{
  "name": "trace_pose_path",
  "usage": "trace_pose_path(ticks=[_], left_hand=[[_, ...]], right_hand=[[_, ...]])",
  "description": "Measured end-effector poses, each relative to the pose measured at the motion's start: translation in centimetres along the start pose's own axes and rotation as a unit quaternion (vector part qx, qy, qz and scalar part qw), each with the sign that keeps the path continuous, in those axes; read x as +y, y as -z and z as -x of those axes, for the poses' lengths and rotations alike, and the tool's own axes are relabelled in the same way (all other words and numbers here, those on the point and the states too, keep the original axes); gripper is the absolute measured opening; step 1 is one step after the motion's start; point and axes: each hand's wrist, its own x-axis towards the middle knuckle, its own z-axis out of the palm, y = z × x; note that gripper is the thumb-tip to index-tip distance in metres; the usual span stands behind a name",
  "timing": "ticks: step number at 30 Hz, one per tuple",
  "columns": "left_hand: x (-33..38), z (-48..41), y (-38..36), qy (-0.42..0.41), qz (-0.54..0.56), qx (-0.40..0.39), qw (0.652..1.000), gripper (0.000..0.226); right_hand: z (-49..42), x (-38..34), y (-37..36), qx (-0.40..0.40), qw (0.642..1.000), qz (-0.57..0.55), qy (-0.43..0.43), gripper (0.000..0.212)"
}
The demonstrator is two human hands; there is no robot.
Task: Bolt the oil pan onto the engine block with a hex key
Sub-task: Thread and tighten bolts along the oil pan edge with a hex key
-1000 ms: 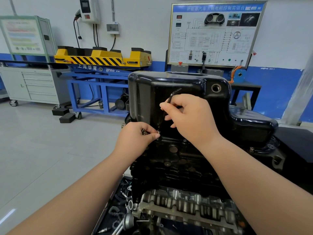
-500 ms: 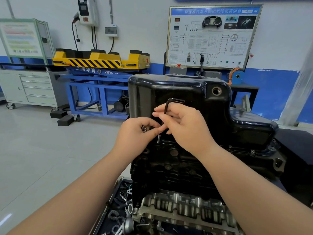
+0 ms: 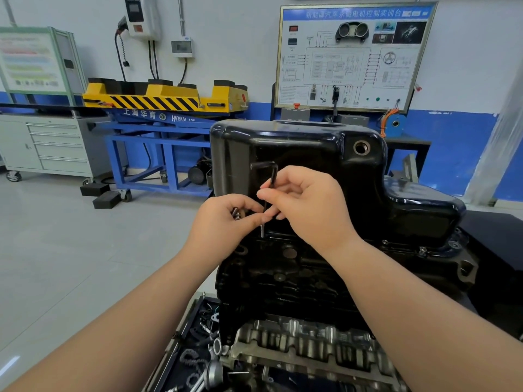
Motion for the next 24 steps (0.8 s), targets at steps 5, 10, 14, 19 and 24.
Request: trace_pose_path(ticks=[5,10,14,19,24], left_hand=[[0.08,0.11,-0.16,-0.012,0.016,0.001,1.000,0.014],[0.20,0.03,0.10,-0.009,0.012,-0.024,1.000,0.006],[0.26,0.08,0.21,-0.009,0.014,-0.025,1.000,0.010],[0.34,0.30,0.18,-0.005,0.006,-0.031,0.999,0.005],[0.67,0.34,-0.14,-0.007,-0.010,0.000,1.000,0.010]], right_hand=[[0.08,0.19,-0.31,0.009,1.000,-0.006,0.001,0.011],[0.14,-0.27,0.18,-0.052,0.999,0.003,0.002,0.009],[-0.05,-0.61,0.55,-0.091,0.996,0.017,0.009,0.025],[-0.03,-0.26,0.33,-0.040,0.999,0.005,0.000,0.011],[0.05,-0.15,-0.17,0.000,1.000,0.003,0.000,0.017]])
